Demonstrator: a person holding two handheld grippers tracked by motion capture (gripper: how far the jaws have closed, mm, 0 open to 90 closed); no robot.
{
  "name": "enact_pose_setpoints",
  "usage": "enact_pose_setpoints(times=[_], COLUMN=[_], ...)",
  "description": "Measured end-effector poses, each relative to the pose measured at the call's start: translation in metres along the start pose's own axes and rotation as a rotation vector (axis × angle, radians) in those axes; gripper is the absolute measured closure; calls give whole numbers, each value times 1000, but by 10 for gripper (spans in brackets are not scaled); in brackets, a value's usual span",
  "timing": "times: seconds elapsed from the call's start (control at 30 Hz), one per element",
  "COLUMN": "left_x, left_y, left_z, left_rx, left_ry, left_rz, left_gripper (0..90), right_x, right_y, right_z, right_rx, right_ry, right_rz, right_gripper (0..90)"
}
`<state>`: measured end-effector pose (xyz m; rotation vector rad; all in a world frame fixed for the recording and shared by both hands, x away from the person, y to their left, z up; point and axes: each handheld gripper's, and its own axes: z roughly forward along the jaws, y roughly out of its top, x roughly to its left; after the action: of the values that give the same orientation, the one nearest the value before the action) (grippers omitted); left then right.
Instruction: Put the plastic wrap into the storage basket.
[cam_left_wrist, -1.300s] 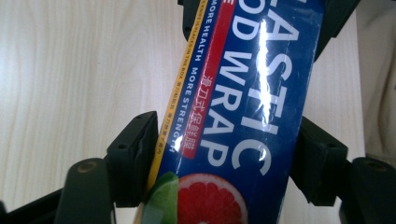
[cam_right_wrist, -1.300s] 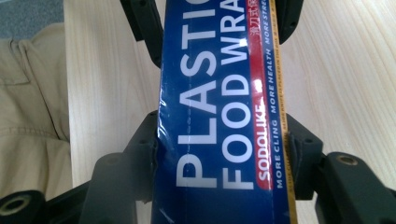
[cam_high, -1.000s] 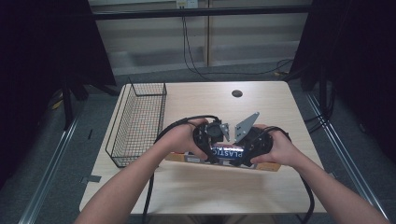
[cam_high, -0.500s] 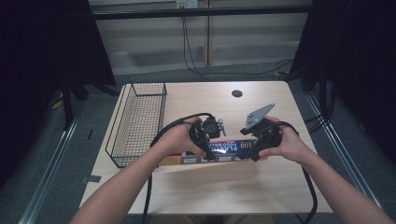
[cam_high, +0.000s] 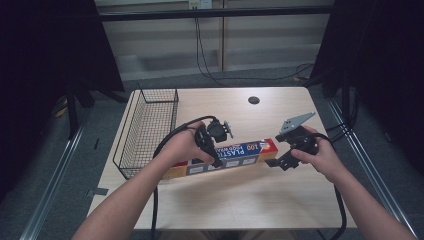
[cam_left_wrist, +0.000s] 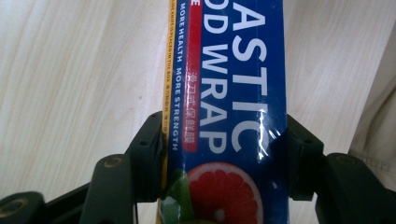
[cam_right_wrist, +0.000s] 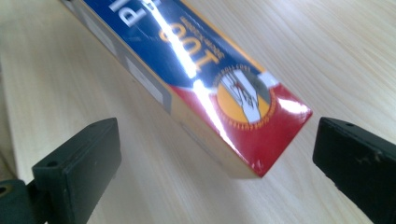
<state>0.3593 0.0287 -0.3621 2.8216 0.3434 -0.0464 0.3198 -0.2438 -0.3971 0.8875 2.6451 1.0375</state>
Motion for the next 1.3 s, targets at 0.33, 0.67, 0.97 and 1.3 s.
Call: enact_pose_setpoints(times=[0.33,0.67,0.97,1.3], left_x=[11,21,24,29], left_y=[-5,-9,-14,-19], left_z=[-6,-16,-22,-29], left_rx=[-8,-18,-21,-13], left_ry=[24,38,53,72], left_rz=[-96,-173,-239,-264], left_gripper=[439,439,438,439], right_x=[6,13,15,14], right_y=[-11,-19,-24,-30], right_z=[15,28,34,39], right_rx=[6,17,-7,-15], right_ry=[-14,7,22,26], right_rz=[18,39,43,65], right_gripper=[6,9,16,15])
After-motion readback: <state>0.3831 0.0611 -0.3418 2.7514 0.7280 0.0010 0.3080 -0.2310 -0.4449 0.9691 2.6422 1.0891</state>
